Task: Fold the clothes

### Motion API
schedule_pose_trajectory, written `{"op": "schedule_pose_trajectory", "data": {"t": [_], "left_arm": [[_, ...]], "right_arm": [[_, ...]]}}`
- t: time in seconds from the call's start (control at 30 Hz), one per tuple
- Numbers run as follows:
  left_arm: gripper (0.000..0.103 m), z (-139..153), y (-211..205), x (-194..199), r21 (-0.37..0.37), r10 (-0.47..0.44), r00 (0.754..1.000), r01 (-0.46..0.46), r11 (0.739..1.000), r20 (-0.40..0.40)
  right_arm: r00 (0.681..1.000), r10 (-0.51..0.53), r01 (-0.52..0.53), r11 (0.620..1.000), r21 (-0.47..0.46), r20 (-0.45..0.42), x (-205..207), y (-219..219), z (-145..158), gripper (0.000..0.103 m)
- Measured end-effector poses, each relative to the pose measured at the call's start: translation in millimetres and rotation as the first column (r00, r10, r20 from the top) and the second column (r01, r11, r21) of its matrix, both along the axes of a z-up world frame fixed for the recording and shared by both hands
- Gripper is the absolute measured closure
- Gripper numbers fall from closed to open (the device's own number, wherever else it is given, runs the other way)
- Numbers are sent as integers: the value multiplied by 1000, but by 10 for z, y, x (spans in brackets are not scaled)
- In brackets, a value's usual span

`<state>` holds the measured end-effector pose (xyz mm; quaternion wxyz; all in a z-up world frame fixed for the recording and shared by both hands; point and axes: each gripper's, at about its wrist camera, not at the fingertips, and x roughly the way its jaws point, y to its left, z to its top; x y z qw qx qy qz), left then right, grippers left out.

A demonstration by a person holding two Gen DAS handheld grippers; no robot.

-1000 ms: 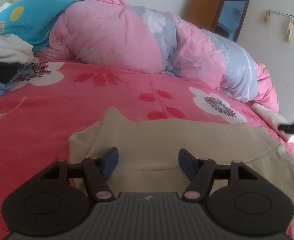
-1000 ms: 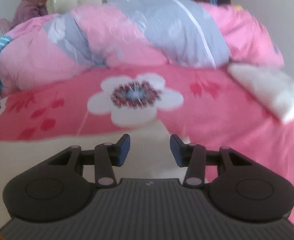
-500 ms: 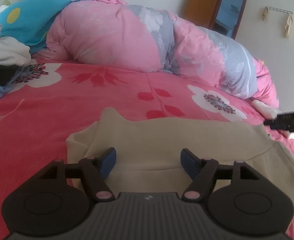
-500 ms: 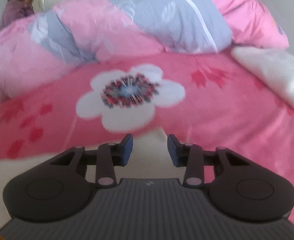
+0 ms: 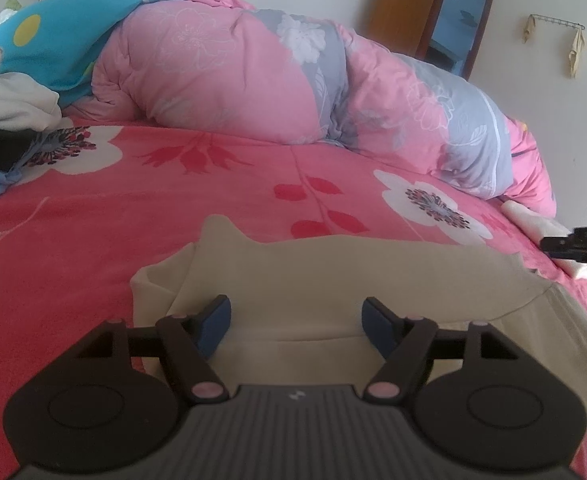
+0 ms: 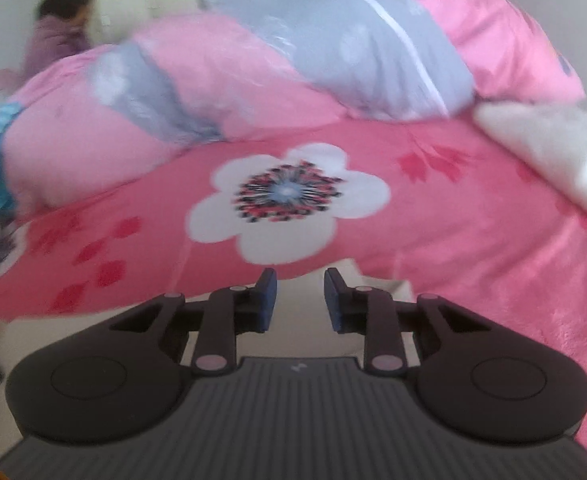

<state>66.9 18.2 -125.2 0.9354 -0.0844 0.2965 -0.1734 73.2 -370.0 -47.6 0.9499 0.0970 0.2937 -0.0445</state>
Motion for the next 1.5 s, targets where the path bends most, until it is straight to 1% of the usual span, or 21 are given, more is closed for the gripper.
{"op": "schedule_pose_trajectory", "data": {"t": [0.07, 0.13, 0.17, 0.2, 0.27, 0.3, 0.37, 0.47, 0.53, 0.6, 0.7, 0.8, 0.9, 0.97, 1.03, 1.07, 1.2, 1.27, 1.37, 1.5], "left_arm": [[29, -2, 8, -3, -6, 0, 1000, 0, 1000, 2], [29, -5, 17, -6, -12, -1, 1000, 1, 1000, 5], [29, -6, 22, -8, -15, -1, 1000, 1, 1000, 6], [29, -8, 26, -9, -19, -1, 1000, 1, 1000, 7], [29, -10, 36, -12, -25, -2, 1000, 2, 1000, 9], [29, -12, 40, -14, -29, -2, 1000, 2, 1000, 10], [29, -11, 42, -19, -31, -4, 1000, 4, 1000, 14], [28, 37, 26, -28, -17, 3, 1000, -3, 1000, 15], [26, 151, -3, -40, 16, 32, 999, -33, 999, 28], [21, 267, -26, -39, 20, 40, 998, -41, 999, 45], [20, 380, -103, 52, 32, 37, 999, -39, 999, 37], [20, 330, -175, 233, 94, 96, 995, -93, 991, -25], [23, 142, -107, 413, 101, 120, 988, -110, 989, -98], [23, 146, -98, 423, 103, 126, 987, -115, 988, -102], [23, 252, -138, 388, 128, 151, 985, -139, 982, -88], [23, 322, -157, 339, 127, 148, 987, -139, 982, -69], [22, 592, -239, 61, 103, 104, 994, -105, 989, 15], [20, 656, -293, -117, 87, 69, 997, -72, 994, 40], [20, 601, -403, -331, 77, 9, 1000, -10, 997, 24], [20, 256, -497, -405, 124, 25, 998, -18, 992, -57]], "right_arm": [[999, 31, -31, 997, -77, -9, -64, 103, -101, 78], [996, 37, -49, 987, -151, -77, -43, 135, -381, 78], [997, 55, -63, 982, -180, -49, -76, 127, -551, 78], [998, 57, -57, 982, -179, -5, -120, 114, -610, 79], [999, 43, -41, 984, -173, 8, -129, 115, -587, 79], [999, 46, -43, 981, -190, 11, -129, 135, -604, 78], [999, 49, -45, 981, -188, 21, -138, 127, -621, 78], [998, 52, -46, 988, -145, 38, -181, 84, -628, 78], [997, 53, -47, 992, -120, 48, -206, 57, -633, 77], [997, 54, -49, 994, -95, 59, -231, 30, -638, 77], [996, 58, -53, 996, -66, 68, -236, -7, -646, 77], [996, 58, -55, 997, -53, 71, -244, -20, -646, 77], [996, 60, -56, 997, -54, 69, -243, -14, -645, 76], [996, 63, -60, 997, -51, 69, -244, -19, -641, 76], [995, 66, -63, 997, -53, 69, -245, -15, -636, 75], [995, 67, -63, 996, -58, 69, -246, -6, -634, 74], [995, 67, -63, 996, -64, 70, -252, 5, -634, 74], [995, 67, -63, 996, -60, 71, -256, -2, -633, 74], [995, 67, -63, 996, -57, 70, -252, -6, -627, 74], [995, 65, -62, 997, -55, 69, -247, -8, -625, 74]]}}
